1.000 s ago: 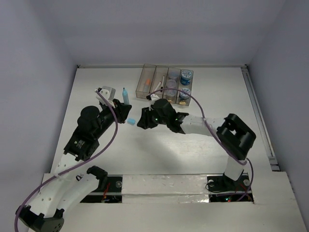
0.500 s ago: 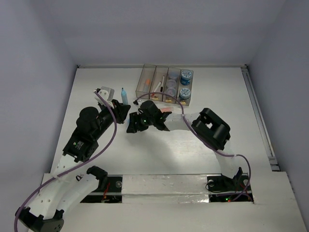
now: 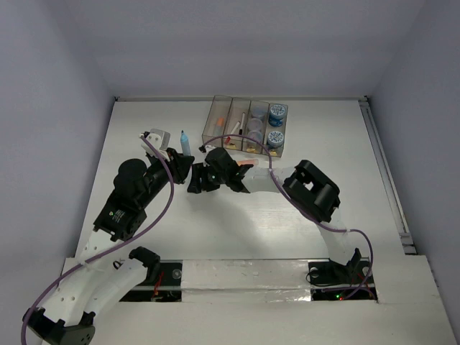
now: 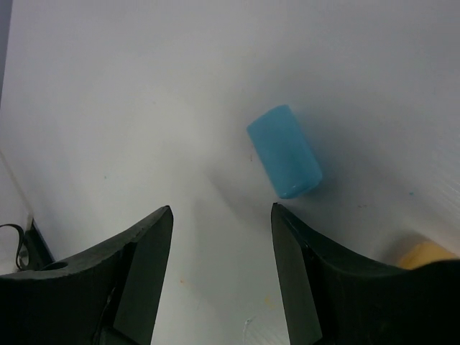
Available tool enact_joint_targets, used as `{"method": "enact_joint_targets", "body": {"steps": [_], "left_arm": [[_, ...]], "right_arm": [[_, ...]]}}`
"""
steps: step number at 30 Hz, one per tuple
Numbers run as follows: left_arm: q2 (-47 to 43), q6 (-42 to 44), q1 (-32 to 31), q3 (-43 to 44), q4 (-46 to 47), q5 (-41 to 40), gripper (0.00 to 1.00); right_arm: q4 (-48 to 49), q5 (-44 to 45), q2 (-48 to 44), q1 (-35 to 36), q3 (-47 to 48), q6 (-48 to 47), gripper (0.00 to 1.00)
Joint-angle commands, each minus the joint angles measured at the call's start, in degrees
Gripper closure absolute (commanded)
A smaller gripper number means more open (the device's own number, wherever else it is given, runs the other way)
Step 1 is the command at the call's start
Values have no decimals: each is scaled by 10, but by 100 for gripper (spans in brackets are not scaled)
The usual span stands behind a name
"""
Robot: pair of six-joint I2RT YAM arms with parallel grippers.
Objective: Sort the stationery into containers
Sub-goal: Pick up the pen cap from the center of the board.
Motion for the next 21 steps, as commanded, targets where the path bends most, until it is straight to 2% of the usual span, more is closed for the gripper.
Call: {"method": "enact_joint_targets", "body": {"steps": [1,21], "left_arm": [[-5,6,4,11,21,3,100],[-6,6,4,11,22,8,100]], "right_arm": [[-14,41,11,2,31,-4,37],[-102,143,55,2,136,-45,36]]}}
